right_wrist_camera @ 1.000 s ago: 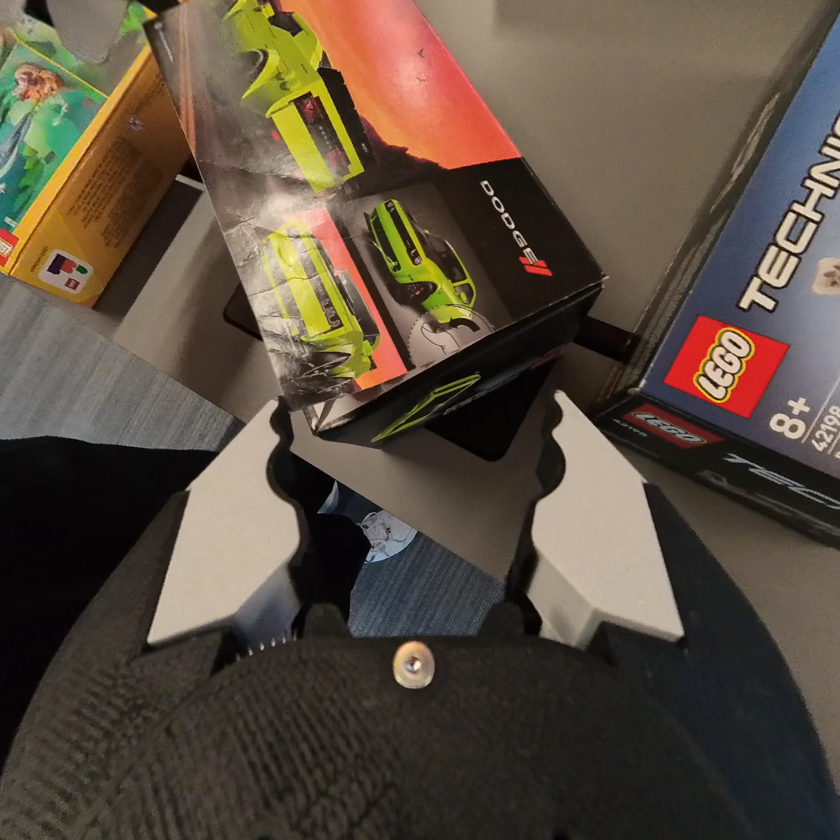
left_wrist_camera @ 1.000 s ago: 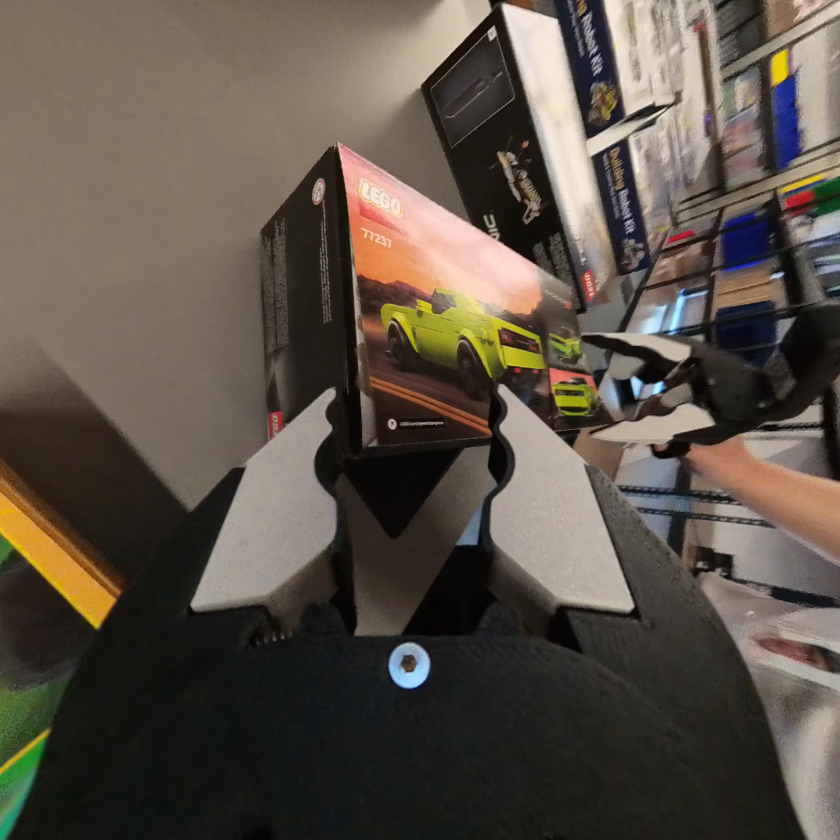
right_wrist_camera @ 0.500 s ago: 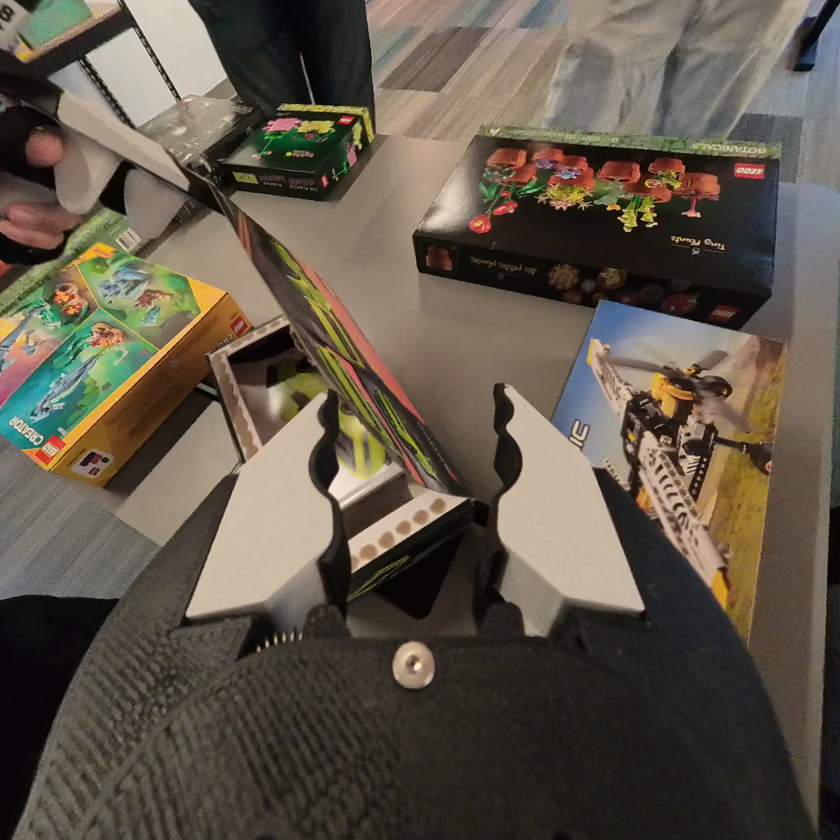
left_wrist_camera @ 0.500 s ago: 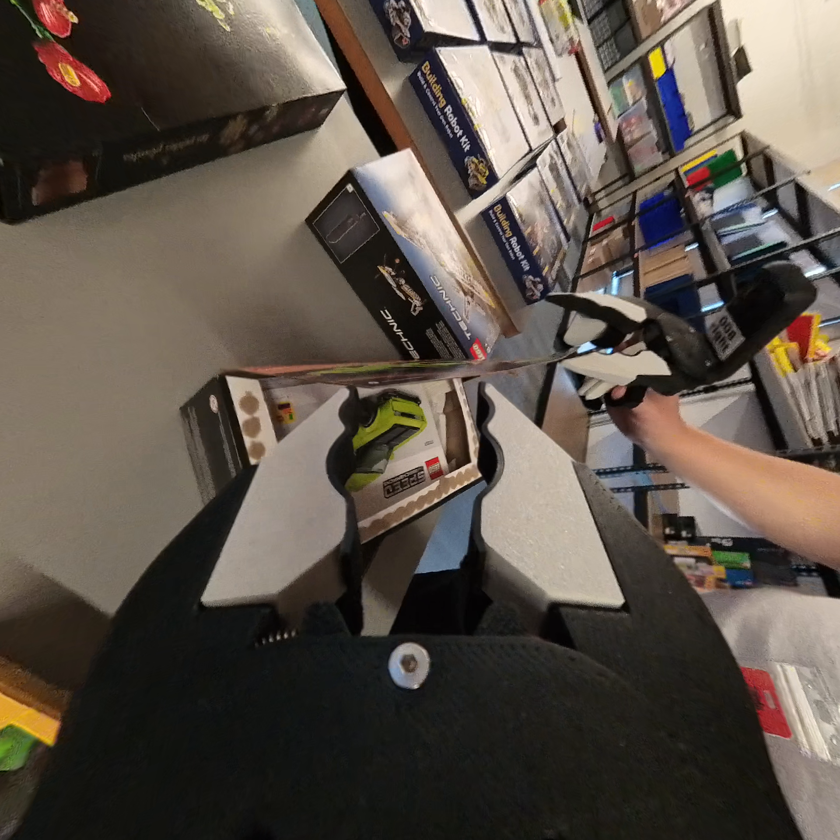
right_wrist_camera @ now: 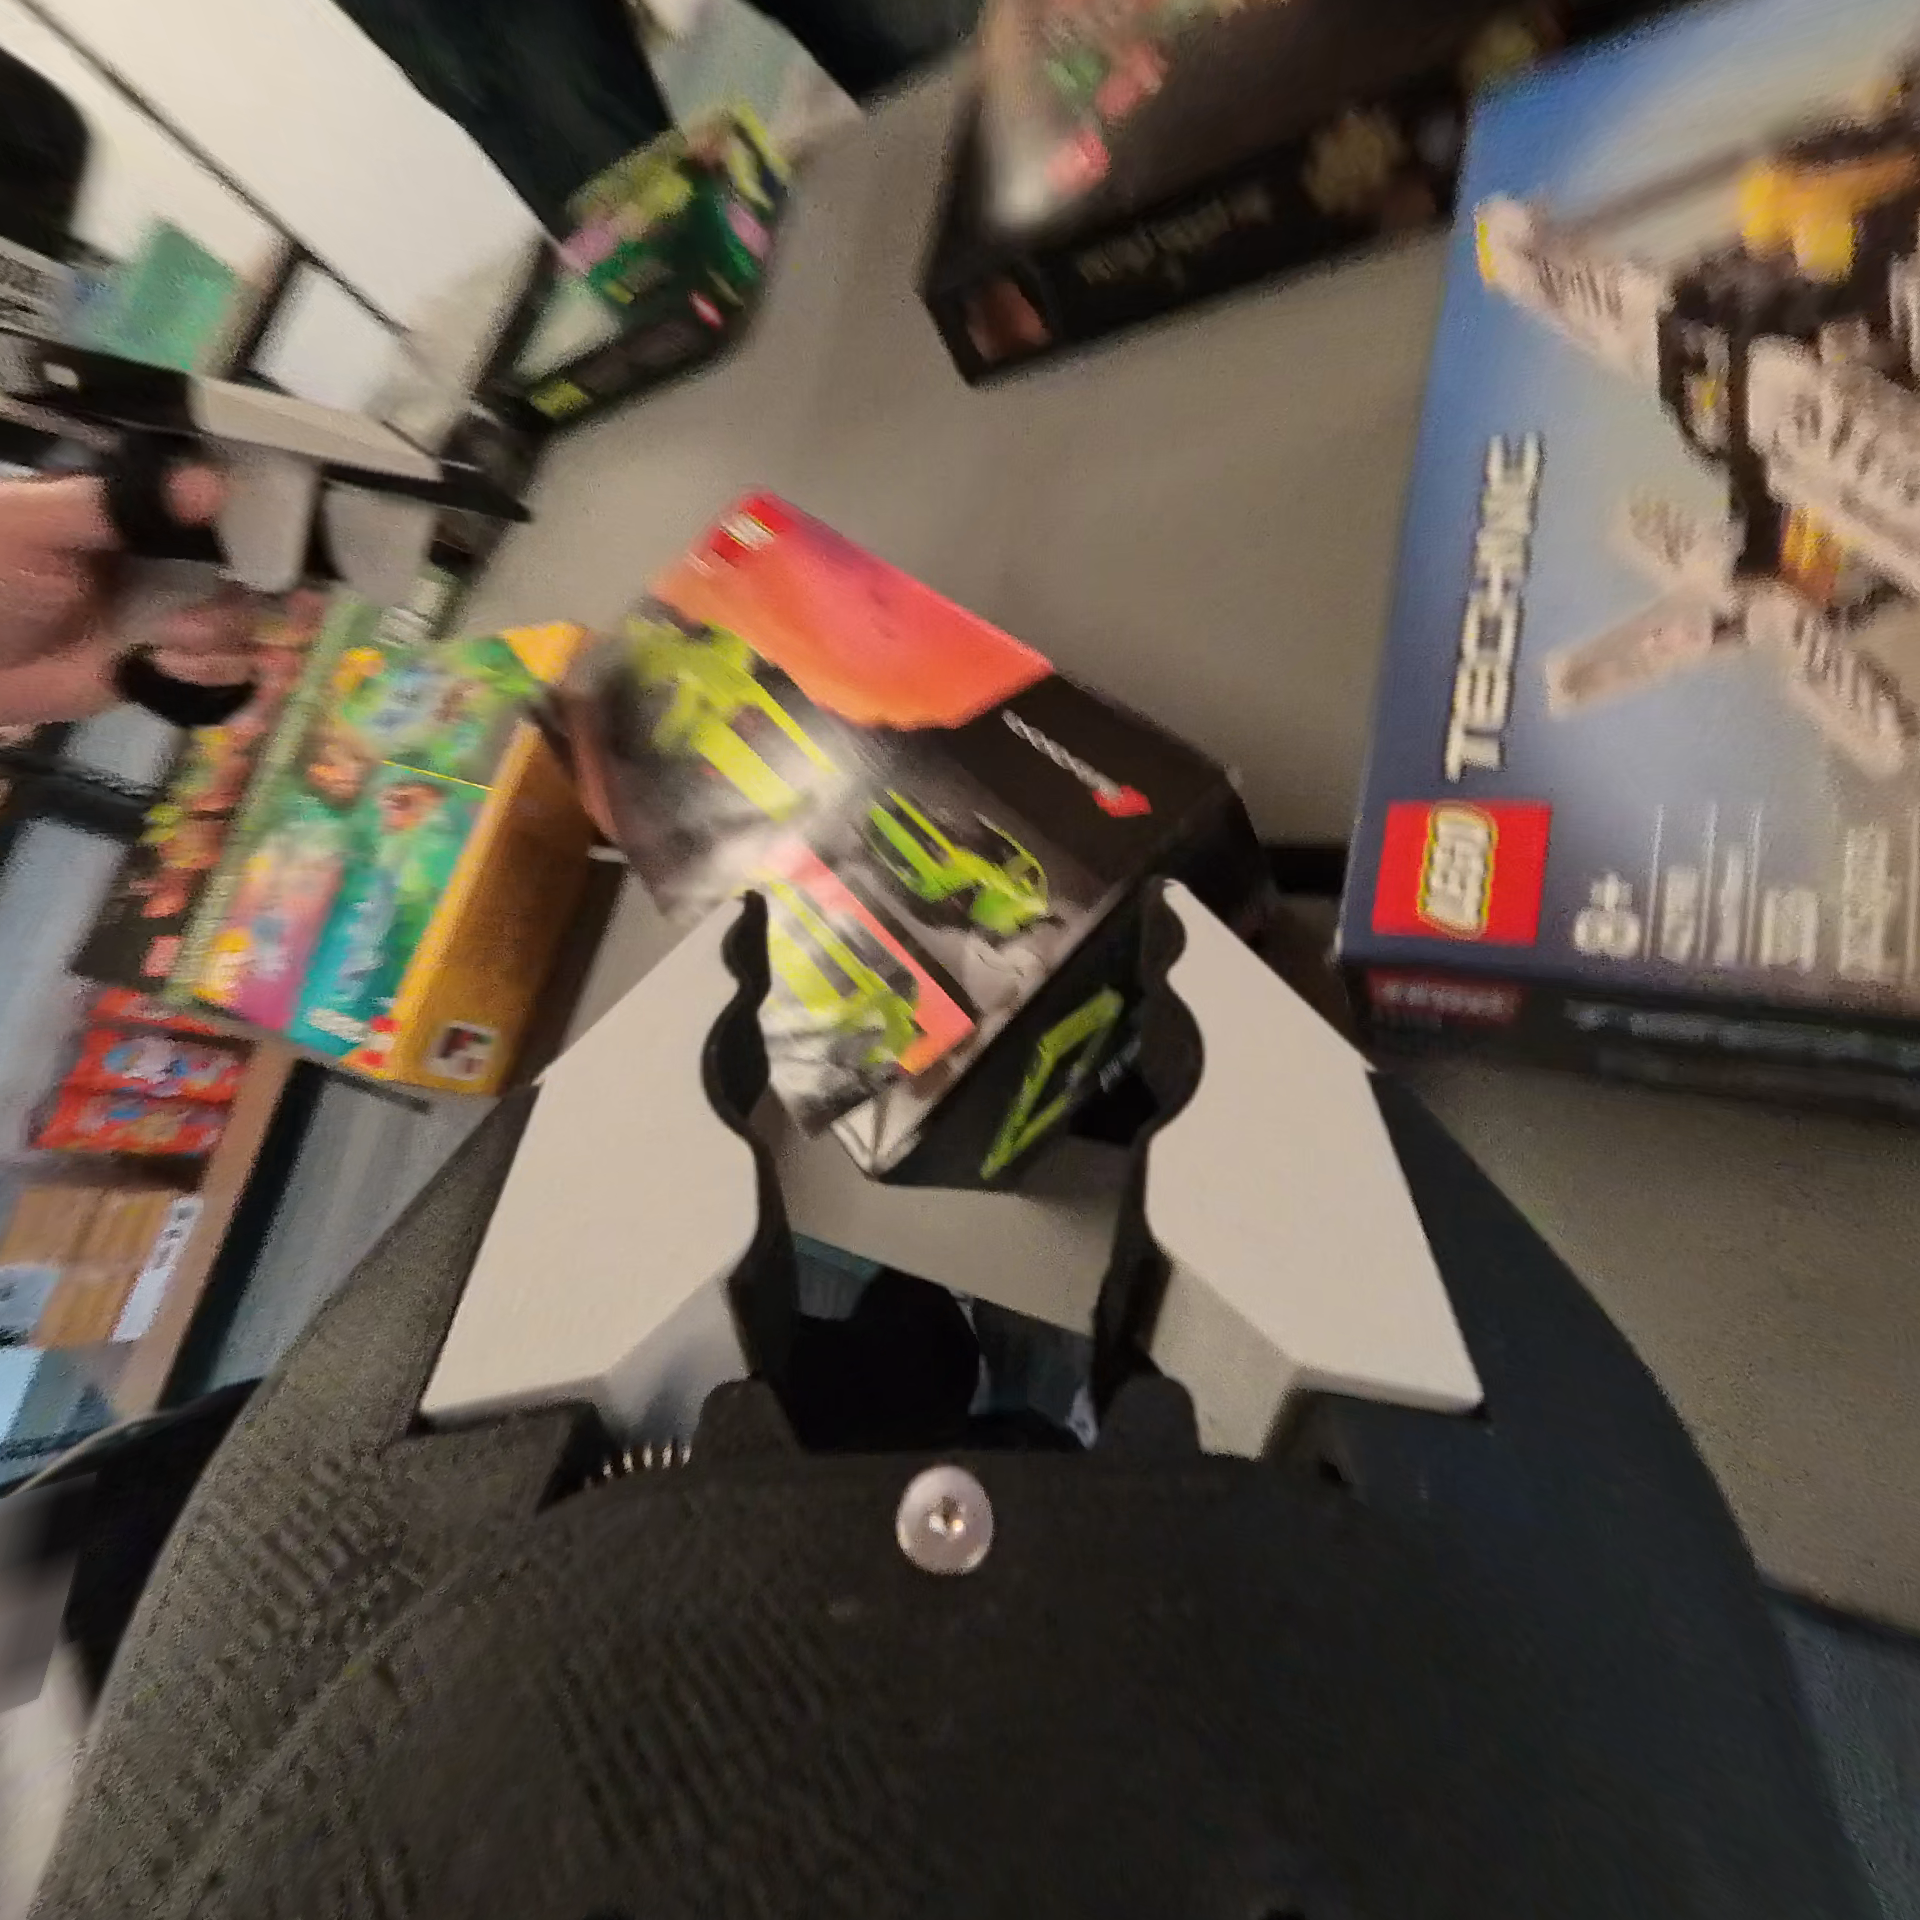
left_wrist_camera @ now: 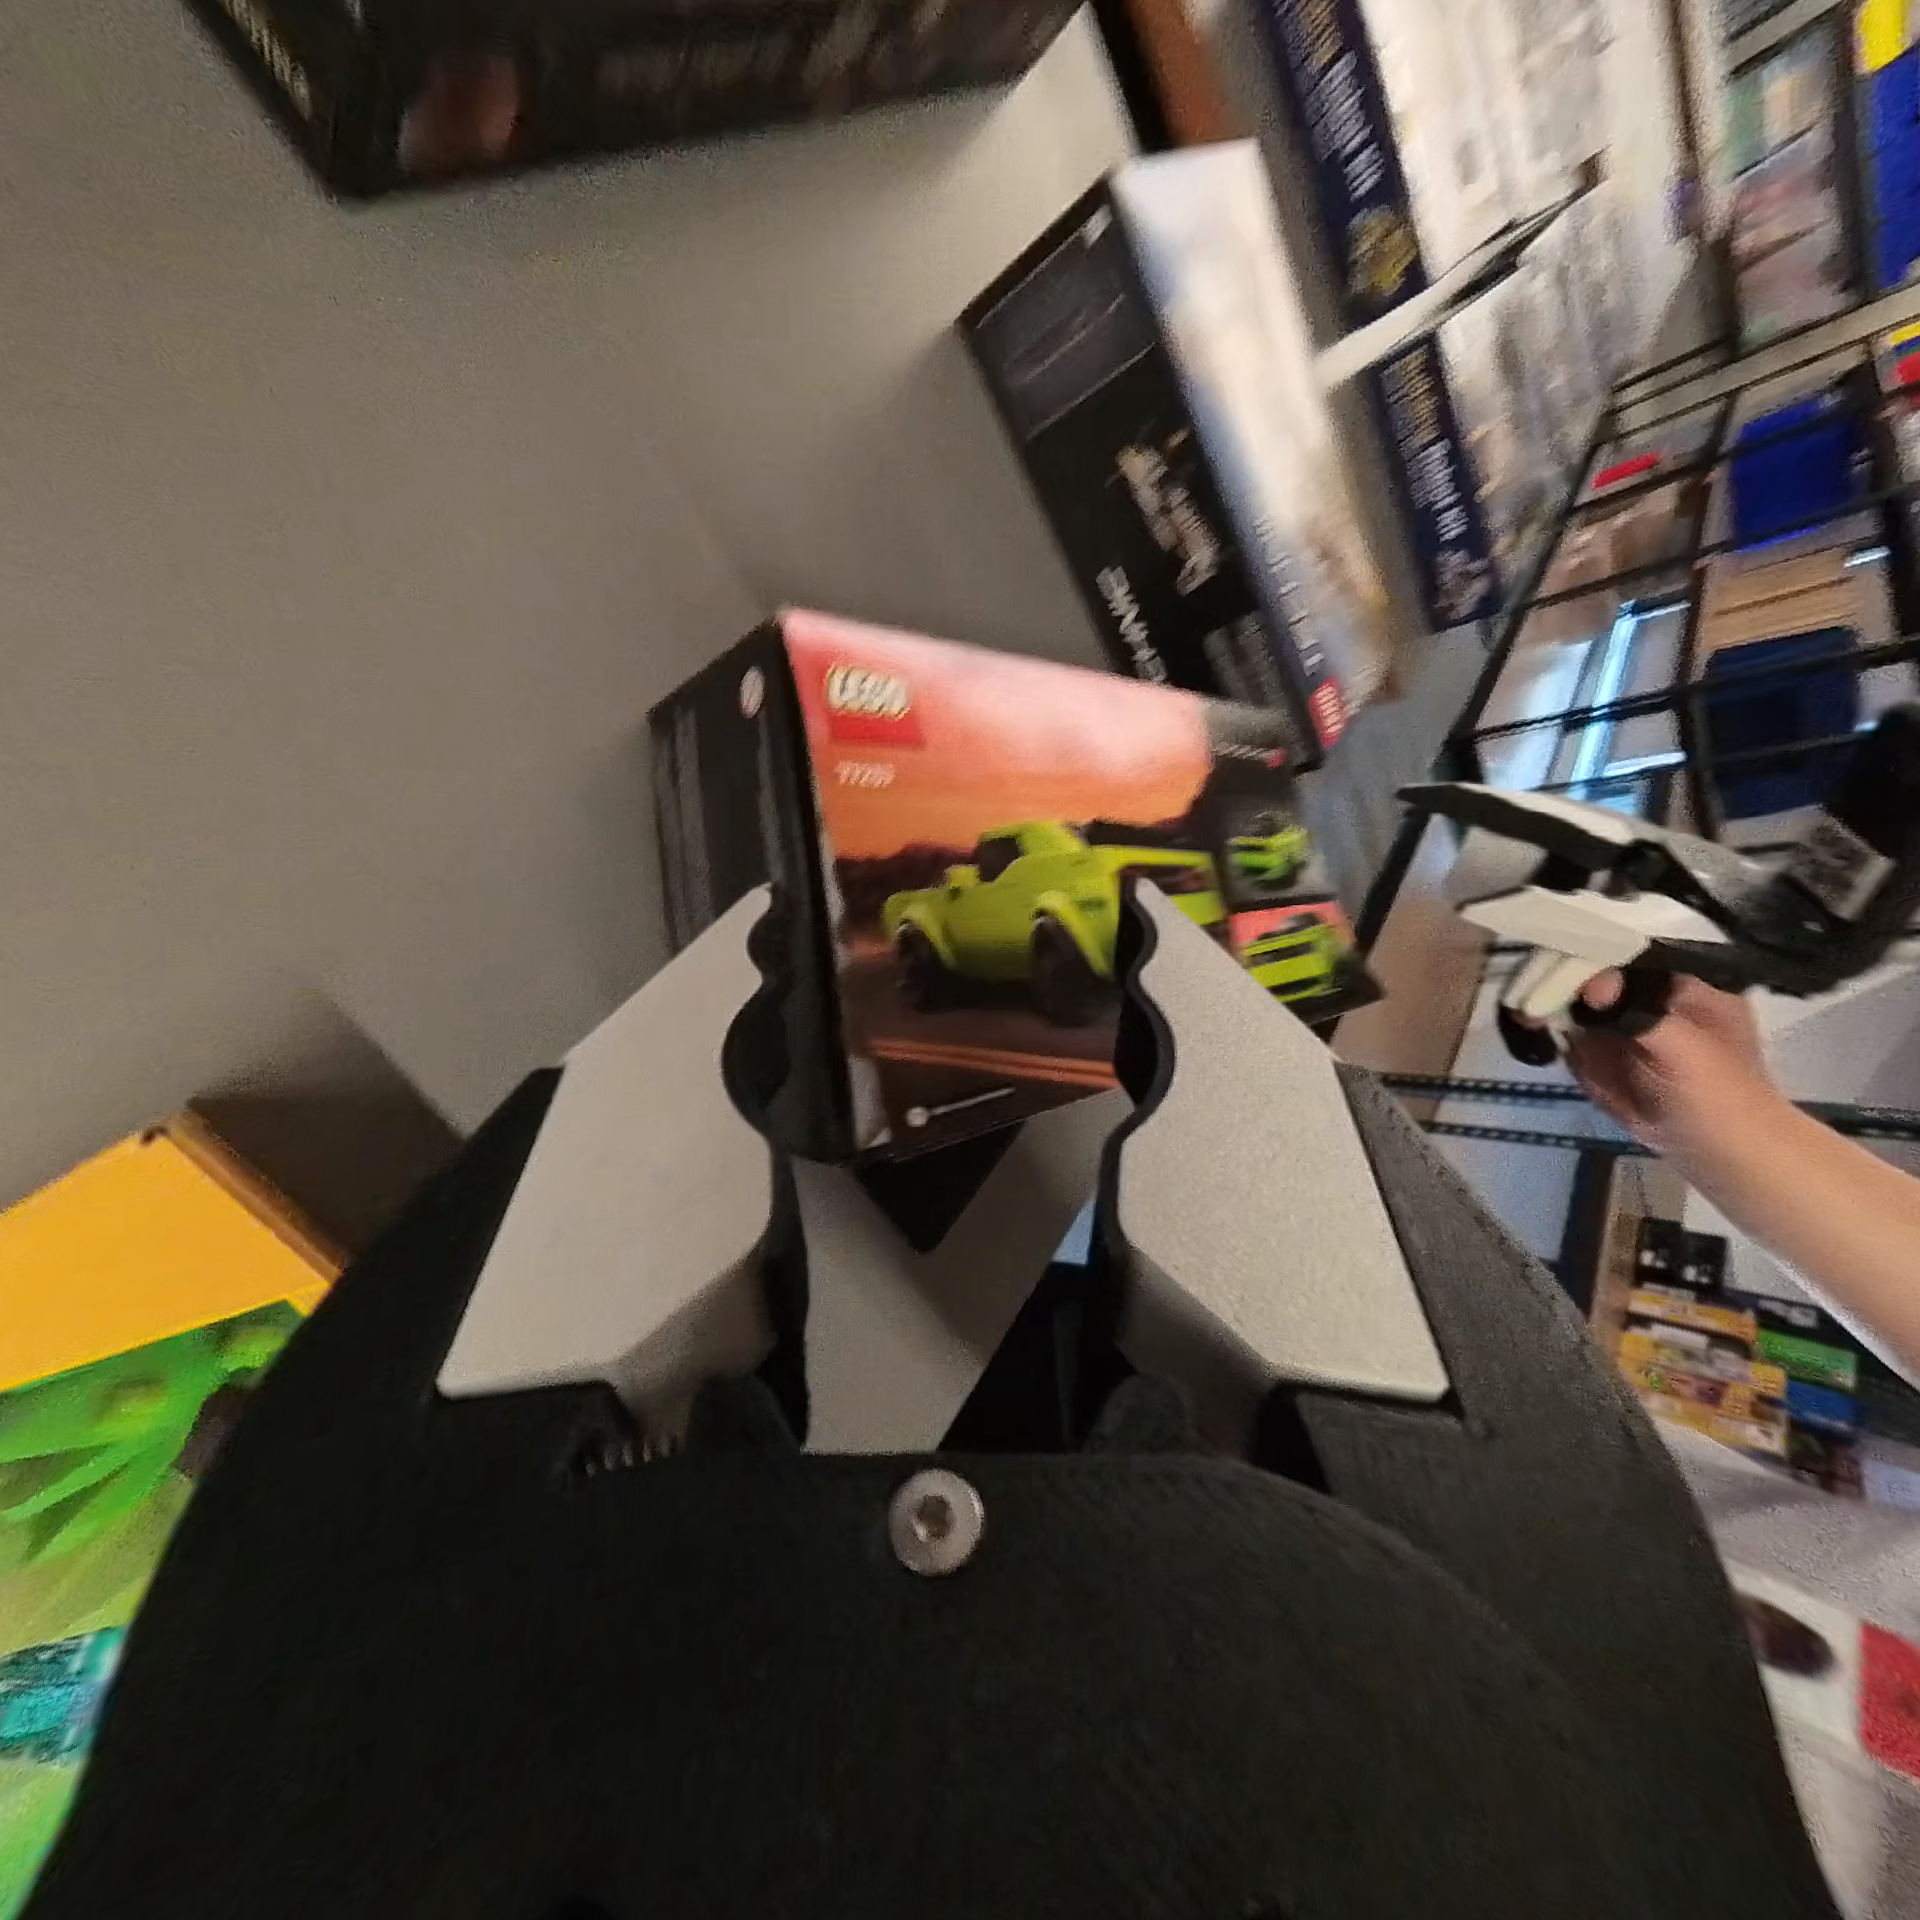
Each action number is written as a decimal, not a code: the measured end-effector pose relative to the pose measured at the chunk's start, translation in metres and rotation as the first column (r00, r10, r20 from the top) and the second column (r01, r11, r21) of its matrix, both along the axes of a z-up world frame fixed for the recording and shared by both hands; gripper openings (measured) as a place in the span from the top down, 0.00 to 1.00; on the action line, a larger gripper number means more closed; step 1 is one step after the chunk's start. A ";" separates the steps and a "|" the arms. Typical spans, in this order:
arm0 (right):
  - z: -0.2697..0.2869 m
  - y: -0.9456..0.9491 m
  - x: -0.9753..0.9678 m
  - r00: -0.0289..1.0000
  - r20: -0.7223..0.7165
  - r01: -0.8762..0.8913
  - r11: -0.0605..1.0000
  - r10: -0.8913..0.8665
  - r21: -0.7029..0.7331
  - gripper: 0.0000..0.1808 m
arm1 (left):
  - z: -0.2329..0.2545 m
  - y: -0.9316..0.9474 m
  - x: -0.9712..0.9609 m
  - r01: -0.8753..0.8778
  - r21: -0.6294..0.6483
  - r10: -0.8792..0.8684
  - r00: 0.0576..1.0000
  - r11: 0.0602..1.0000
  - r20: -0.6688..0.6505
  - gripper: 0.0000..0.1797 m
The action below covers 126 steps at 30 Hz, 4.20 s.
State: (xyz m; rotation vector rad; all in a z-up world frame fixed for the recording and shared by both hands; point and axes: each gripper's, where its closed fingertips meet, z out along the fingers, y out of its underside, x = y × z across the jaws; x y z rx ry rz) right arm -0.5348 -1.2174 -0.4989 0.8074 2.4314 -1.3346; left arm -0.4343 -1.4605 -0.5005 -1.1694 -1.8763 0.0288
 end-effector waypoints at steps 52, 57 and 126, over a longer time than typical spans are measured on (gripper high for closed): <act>0.210 0.892 -0.381 0.368 -0.609 0.705 0.638 -0.703 -0.310 0.71 | -0.035 0.310 0.112 -0.953 -0.304 0.999 -0.009 0.007 0.052 0.74; 0.157 1.071 -0.457 0.299 -0.659 0.876 0.472 -0.690 -0.096 0.75 | -0.053 0.421 0.040 -0.921 -0.120 0.923 -0.380 -0.371 0.057 0.74; 0.078 1.435 -1.794 0.846 -0.234 -0.485 0.874 0.479 0.034 0.96 | 0.210 1.616 -0.999 -0.929 0.295 0.787 -0.350 -0.223 -0.508 0.82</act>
